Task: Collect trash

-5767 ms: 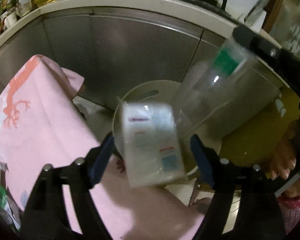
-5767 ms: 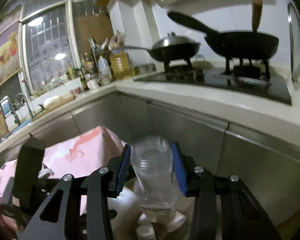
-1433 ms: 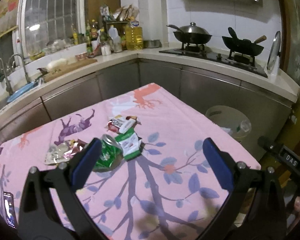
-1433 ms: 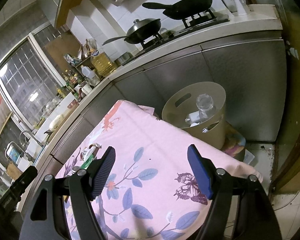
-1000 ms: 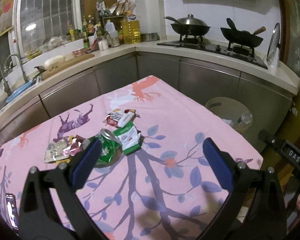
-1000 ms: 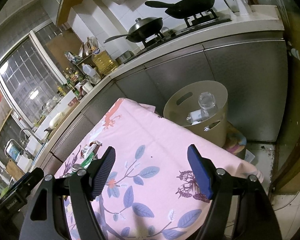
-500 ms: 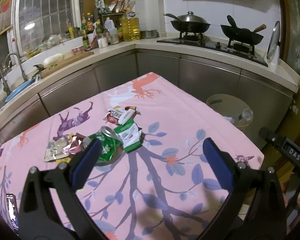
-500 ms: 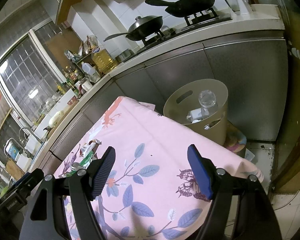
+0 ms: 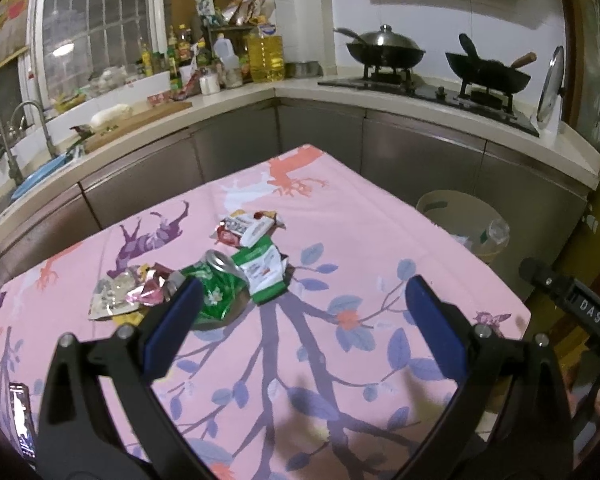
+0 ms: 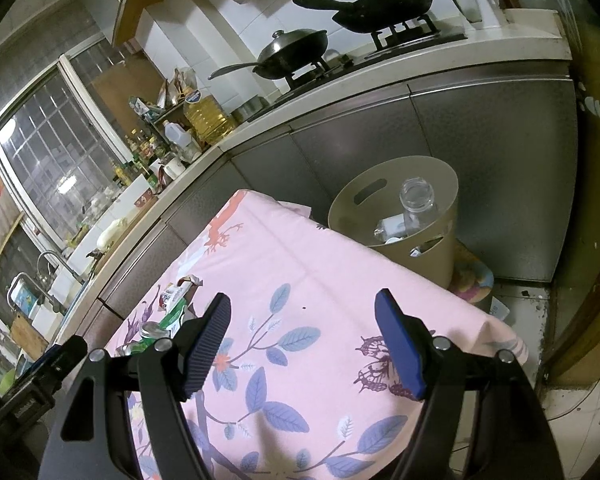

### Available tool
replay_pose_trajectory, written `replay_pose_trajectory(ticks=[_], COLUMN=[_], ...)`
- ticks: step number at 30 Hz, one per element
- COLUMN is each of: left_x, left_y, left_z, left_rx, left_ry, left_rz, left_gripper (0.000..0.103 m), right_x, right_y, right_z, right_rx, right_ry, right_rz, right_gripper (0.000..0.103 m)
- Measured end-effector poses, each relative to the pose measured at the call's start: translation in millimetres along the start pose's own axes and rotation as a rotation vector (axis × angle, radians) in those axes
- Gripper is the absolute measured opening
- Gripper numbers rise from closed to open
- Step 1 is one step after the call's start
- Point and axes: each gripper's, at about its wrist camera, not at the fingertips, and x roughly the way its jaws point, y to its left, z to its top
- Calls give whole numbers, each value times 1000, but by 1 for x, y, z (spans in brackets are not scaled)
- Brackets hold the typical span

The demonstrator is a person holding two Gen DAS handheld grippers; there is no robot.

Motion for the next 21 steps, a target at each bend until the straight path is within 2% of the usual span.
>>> replay_pose_trajectory(ticks=[11,21], left_x=[-5,0], left_y=[-1,8], left_z=[2,-3], left_rx=[0,-13], left_ry=[-30,-7], left_rz=[7,26], left_gripper=[97,97], right_x=[2,6], right_y=[4,15], right_z=[-3,-6], right_rx=[-12,-49], right_ry=[-2,6], right_rz=[-3,15], right_gripper=[72,72])
